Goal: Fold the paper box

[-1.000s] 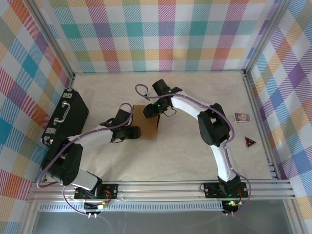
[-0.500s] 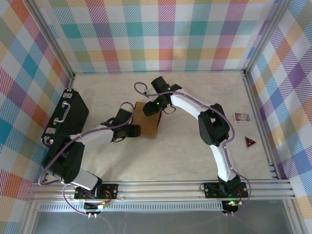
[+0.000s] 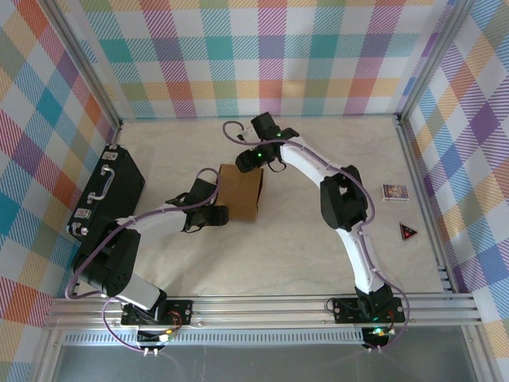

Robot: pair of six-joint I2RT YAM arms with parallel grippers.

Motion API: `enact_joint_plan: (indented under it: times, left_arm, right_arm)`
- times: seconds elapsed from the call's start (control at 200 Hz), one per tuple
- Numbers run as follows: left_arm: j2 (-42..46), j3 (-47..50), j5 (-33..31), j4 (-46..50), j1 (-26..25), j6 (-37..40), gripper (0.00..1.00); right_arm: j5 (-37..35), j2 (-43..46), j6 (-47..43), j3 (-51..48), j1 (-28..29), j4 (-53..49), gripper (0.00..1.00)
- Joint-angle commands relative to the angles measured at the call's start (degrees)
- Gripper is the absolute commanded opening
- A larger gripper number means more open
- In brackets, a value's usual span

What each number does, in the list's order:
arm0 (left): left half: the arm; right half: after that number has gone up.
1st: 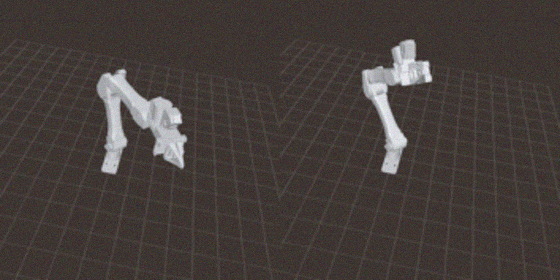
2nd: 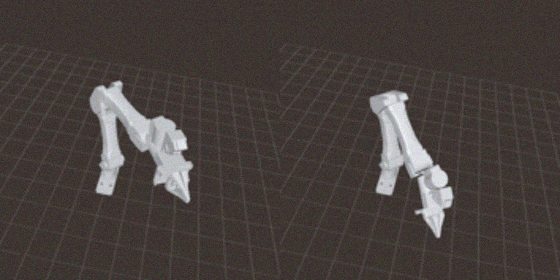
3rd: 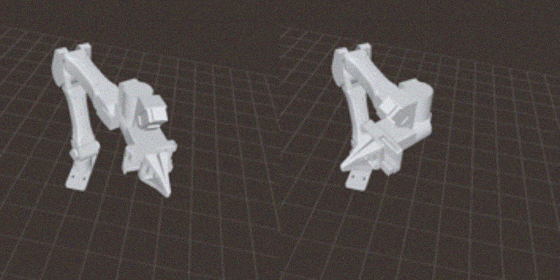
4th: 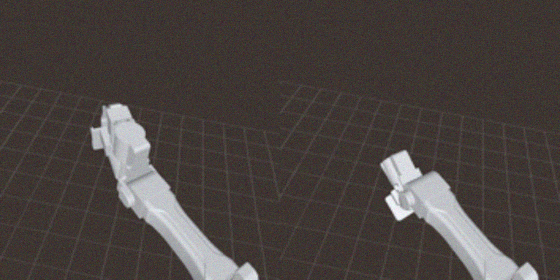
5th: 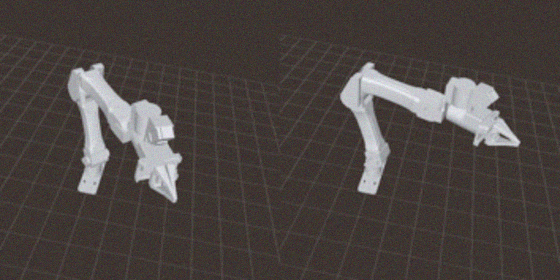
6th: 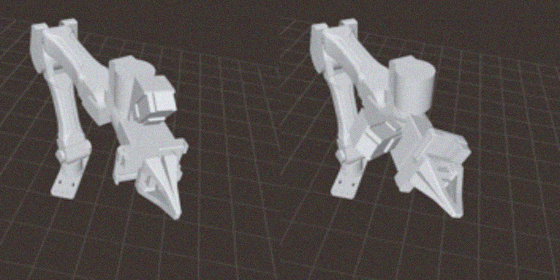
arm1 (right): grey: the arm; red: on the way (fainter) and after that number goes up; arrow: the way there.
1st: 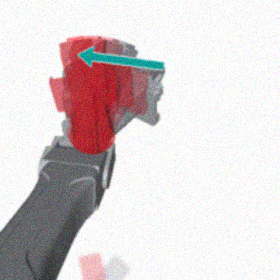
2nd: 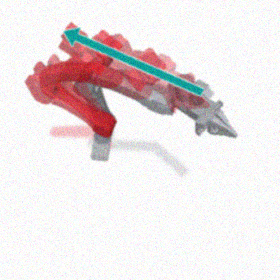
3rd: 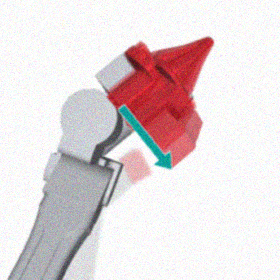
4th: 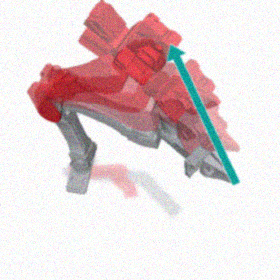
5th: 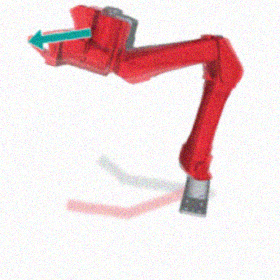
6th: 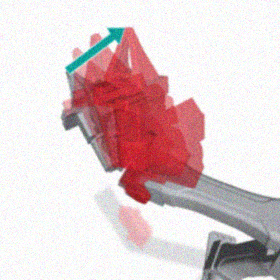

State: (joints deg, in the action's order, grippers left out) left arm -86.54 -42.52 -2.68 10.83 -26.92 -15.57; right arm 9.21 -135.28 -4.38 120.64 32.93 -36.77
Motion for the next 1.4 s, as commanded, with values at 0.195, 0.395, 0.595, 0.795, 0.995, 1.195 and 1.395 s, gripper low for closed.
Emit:
enact_joint_plan:
  times: [0.195,0.395,0.595,0.795,0.995,1.195,1.395]
  left_arm:
    - [-0.9,-0.9,-1.2,1.4,-0.4,0.2,0.66]
    - [-3.4,-1.5,-1.5,-0.5,-0.4,-1.3,0.65]
    - [-3.9,-1.4,-2.3,-2.4,-0.4,-2.4,0.62]
    - [-1.7,-0.1,0.7,-6.8,-0.3,-1.7,0.58]
    - [0.9,-0.2,3.3,-2.9,-0.3,-1.3,0.59]
    - [5.6,0.2,3.7,4.6,1.3,-1.8,0.66]
    - [13.7,2.5,6.4,10.9,3.3,-7.0,0.57]
  right_arm:
    - [6.7,-7.2,-4.4,8.8,-0.8,-7.9,0.61]
    - [13.9,-3.7,-3.6,1.6,-0.8,-10.4,0.57]
    - [17.3,3.5,-1.7,-11.7,-0.8,-8.8,0.54]
    - [21.1,11.5,4.5,-27.3,-0.8,-2.4,0.53]
    - [15.3,14.5,5.6,-30.5,-1.0,-1.5,0.53]
    - [11.9,14.1,7.5,-30.7,-1.3,-1.6,0.52]
    - [10.3,14.3,8.2,-30.9,-1.5,-1.8,0.52]
